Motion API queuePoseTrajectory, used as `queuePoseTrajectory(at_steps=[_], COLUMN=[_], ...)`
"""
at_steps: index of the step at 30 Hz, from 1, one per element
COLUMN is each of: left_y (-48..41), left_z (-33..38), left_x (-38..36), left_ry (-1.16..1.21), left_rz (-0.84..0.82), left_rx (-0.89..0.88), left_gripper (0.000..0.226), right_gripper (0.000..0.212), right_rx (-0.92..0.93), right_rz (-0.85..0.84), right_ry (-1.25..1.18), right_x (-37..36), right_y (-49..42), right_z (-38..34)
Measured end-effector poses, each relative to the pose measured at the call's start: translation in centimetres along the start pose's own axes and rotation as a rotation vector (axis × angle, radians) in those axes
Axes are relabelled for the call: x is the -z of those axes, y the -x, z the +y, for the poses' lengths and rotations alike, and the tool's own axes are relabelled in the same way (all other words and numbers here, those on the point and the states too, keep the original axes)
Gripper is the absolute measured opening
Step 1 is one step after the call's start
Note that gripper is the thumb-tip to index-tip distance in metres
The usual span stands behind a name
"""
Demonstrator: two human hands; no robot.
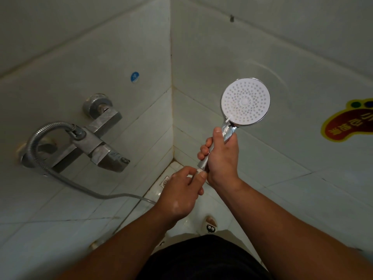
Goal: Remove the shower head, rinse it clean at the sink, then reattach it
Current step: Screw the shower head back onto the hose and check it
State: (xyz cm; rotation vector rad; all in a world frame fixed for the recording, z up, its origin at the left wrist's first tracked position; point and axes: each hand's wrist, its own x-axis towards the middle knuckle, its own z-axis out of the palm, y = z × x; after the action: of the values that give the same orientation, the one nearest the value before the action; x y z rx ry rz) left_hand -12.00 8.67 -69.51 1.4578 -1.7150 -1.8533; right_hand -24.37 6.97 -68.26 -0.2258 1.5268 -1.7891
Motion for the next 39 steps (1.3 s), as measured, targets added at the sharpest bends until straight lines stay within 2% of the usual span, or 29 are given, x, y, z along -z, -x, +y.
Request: queuePoseTrajectory(at_steps=[2, 4, 6, 9, 12, 15, 17, 19, 22, 26, 32, 35, 39], left_y=[-0.2, -0.1, -0.1, 0.1, 0.2, 0.1, 0.1, 0.1, 0.3, 0.6, 0.5, 0.7, 0.6], left_z=[0.1, 0.4, 0.2, -0.1, -0.2, -0.5, -0.4, 0.1, 0.8, 0.7, 0.6, 0.8, 0.6], left_x=[0.1, 0.4, 0.5, 0.5, 0.3, -0.2, -0.3, 0.0, 0.4, 0.8, 0.5, 0.3, -0.2], left_ry=[0.195, 0.400, 0.448, 0.387, 0.339, 0.294, 0.267, 0.277, 0.414, 0.331, 0.233, 0.106, -0.020], left_rz=[-0.026, -0.064, -0.094, -0.123, -0.027, 0.062, 0.022, -0.062, -0.121, -0.123, -0.012, 0.069, 0.172], left_rx=[0.084, 0.148, 0.145, 0.079, 0.071, 0.061, 0.071, 0.133, 0.220, 0.150, 0.137, 0.090, 0.058], left_gripper=[0.037, 0.035, 0.031, 0.021, 0.007, 0.015, 0.013, 0.027, 0.034, 0.031, 0.020, 0.011, 0.023], right_gripper=[0.011, 0.011, 0.010, 0.010, 0.010, 0.011, 0.010, 0.012, 0.011, 0.010, 0.011, 0.012, 0.013], right_rx=[-0.017, -0.030, -0.027, -0.006, 0.010, 0.030, 0.027, 0.014, -0.020, -0.084, -0.116, -0.108, -0.091], right_rz=[-0.001, 0.001, 0.010, 0.012, 0.012, 0.002, 0.001, 0.001, 0.007, 0.015, 0.012, 0.039, 0.025], right_ry=[-0.008, -0.016, -0.015, -0.013, 0.004, 0.030, 0.022, 0.023, 0.020, -0.038, -0.031, 0.009, 0.049], right_x=[0.0, 0.1, 0.3, 0.5, 0.5, 0.4, 0.4, 0.6, 0.7, 0.8, 1.1, 1.2, 1.0], right_y=[0.0, 0.0, 0.0, 0.0, 0.2, 0.3, 0.2, 0.2, 0.1, -0.2, -0.5, -0.4, -0.4], right_z=[0.1, 0.2, 0.2, 0.2, 0.5, 0.6, 0.6, 0.7, 1.1, 1.2, 1.4, 1.9, 2.2])
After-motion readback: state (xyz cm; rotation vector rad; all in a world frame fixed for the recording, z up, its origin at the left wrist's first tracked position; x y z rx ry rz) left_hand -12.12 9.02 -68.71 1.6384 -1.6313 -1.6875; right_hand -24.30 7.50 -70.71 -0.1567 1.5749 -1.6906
